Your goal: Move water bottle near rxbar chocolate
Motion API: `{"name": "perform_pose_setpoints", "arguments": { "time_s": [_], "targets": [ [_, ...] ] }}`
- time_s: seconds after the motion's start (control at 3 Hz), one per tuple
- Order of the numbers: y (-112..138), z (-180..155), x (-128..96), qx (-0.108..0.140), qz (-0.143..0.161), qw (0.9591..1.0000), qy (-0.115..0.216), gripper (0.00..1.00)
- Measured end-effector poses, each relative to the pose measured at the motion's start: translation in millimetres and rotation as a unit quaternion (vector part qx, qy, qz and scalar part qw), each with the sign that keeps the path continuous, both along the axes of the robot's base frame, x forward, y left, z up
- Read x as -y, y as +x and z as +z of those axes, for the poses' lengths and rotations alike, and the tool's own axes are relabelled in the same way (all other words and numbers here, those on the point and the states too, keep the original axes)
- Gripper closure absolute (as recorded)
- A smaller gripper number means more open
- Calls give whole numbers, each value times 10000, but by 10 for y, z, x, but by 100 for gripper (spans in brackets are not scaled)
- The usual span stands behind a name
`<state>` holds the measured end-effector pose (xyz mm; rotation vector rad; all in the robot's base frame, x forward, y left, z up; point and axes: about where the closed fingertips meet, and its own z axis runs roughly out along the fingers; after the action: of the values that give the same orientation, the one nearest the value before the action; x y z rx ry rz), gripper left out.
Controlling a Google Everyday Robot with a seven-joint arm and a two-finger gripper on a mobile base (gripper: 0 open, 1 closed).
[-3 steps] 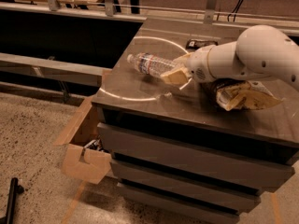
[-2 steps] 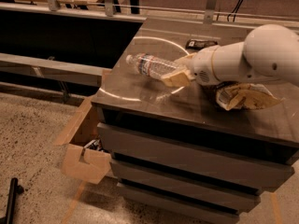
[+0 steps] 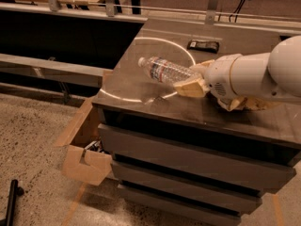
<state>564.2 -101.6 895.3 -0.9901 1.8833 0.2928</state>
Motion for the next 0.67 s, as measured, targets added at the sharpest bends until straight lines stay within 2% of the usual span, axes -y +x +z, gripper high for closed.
{"name": "perform_pose_setpoints", "arguments": {
  "time_s": [0.33,0.67],
  "targets": [
    [-62,148,278,232,-565,9981,-93,100],
    [-32,372,606,533,-1078,9924,-272,100]
  ]
}}
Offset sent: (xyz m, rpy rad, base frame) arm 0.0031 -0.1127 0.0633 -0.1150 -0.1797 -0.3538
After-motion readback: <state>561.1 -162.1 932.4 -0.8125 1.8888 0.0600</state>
